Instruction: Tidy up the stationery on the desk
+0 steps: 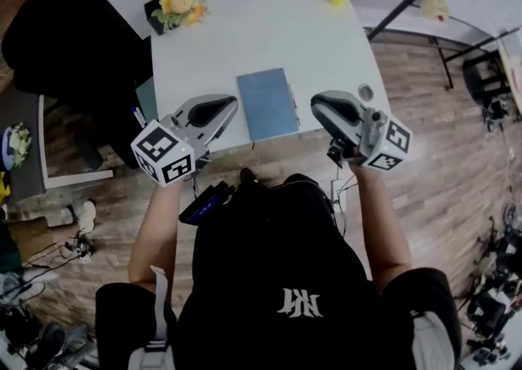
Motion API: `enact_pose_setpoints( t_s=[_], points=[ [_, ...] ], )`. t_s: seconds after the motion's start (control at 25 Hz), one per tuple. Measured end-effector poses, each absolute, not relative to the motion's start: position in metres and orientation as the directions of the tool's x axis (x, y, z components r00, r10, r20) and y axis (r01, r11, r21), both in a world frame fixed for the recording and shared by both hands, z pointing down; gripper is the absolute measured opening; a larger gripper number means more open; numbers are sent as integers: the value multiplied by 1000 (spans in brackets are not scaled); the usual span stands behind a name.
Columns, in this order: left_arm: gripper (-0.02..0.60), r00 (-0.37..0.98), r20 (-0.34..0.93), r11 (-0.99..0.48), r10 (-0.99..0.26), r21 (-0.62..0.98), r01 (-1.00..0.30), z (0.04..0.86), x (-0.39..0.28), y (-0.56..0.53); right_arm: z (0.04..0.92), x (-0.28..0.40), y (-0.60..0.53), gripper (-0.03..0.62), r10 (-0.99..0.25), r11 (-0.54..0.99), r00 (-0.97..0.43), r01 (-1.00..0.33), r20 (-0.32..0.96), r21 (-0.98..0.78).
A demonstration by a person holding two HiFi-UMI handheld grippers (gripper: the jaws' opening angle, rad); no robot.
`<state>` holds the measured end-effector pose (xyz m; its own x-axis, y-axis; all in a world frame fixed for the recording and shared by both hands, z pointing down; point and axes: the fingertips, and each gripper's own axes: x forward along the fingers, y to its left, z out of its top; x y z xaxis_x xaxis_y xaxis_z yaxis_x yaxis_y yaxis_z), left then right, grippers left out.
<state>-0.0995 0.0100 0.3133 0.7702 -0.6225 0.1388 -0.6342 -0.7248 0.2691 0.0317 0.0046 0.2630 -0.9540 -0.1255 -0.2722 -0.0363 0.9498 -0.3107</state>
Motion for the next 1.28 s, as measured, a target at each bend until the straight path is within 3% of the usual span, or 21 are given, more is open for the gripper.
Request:
enact_pose_setpoints(
  t_s=[0.28, 0.48, 0.8, 1.08, 1.28],
  points=[
    [3, 740, 81, -714, -668, 211, -668, 272, -75, 77, 253, 54, 75, 58, 43, 939, -957, 138, -289, -316],
    [3, 706, 109, -667, -700, 254, -701, 288, -49, 125, 267, 84, 130, 57, 111, 940, -971, 171, -212, -294],
    [3, 695, 188, -615, -694, 346, -708, 333, 24, 205, 299, 155, 177, 48, 55, 932, -982, 115, -179, -343],
    [3, 665, 232, -569, -710, 368, -736, 344, 41, 261, 326, 162, 210, 44, 63, 928, -992, 99, -110, -359],
    [3, 643, 234, -558, -729, 341, -757, 331, 41, 283, 326, 165, 216, 44, 52, 921, -990, 97, -129, -378]
  ],
)
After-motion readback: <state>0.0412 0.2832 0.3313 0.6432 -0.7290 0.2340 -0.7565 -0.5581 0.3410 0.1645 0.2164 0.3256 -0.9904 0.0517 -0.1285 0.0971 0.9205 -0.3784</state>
